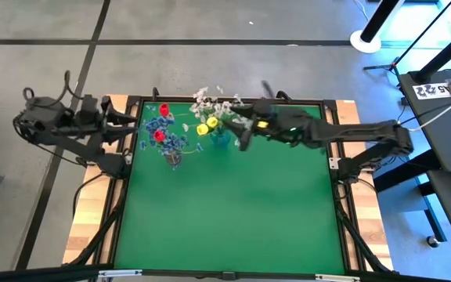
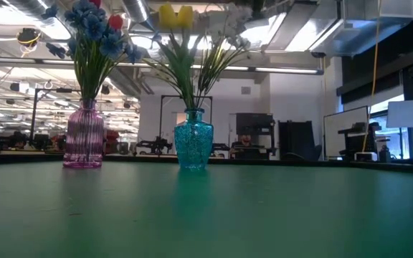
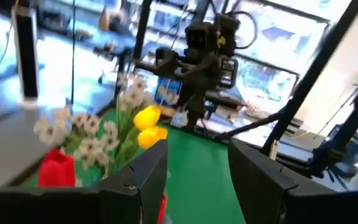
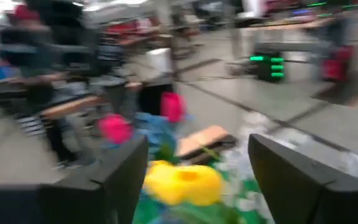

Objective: Sort flowers into vase by color
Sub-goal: Return to Home Position

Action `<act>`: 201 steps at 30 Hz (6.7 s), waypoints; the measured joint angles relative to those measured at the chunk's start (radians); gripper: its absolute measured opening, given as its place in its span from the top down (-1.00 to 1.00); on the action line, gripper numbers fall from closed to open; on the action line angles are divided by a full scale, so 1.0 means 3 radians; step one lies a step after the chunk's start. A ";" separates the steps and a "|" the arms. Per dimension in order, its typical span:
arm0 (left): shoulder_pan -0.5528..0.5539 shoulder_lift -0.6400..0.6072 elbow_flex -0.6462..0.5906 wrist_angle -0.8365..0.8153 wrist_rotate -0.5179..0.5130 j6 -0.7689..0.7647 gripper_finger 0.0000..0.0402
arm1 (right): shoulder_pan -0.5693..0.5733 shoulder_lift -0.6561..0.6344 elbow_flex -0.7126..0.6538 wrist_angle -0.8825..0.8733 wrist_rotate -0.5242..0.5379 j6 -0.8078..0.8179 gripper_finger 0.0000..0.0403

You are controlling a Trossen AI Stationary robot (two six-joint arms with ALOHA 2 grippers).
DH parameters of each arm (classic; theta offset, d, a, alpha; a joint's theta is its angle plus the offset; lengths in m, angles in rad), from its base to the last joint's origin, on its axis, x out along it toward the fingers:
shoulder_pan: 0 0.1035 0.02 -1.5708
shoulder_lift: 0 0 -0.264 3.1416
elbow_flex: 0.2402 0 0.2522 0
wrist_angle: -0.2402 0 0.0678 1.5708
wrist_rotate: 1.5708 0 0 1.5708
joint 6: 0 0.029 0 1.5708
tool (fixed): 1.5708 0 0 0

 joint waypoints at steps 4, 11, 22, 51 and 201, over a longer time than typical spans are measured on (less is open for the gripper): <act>0.0001 -0.0214 -0.0302 0.0330 0.0128 0.0502 0.18 | 0.0003 -0.0337 0.0000 -0.0150 -0.0584 -0.0181 -0.44; 0.0000 -0.0570 -0.1054 0.0894 0.0586 0.0796 0.18 | 0.0124 -0.0754 -0.0554 0.0404 -0.0605 -0.0529 -0.22; -0.0001 -0.1435 -0.1639 0.0910 0.2151 0.0707 0.18 | 0.0134 -0.1805 -0.1756 0.0778 -0.0628 -0.0694 0.67; 0.0001 -0.1884 -0.3444 0.2702 0.1669 0.0401 0.18 | 0.0135 -0.2654 -0.3433 0.0976 -0.0444 -0.0131 0.88; 0.1151 -0.1790 -0.4099 0.2836 0.1429 0.0532 0.18 | -0.0305 -0.4861 -0.4288 -0.0310 -0.1664 -0.1551 0.88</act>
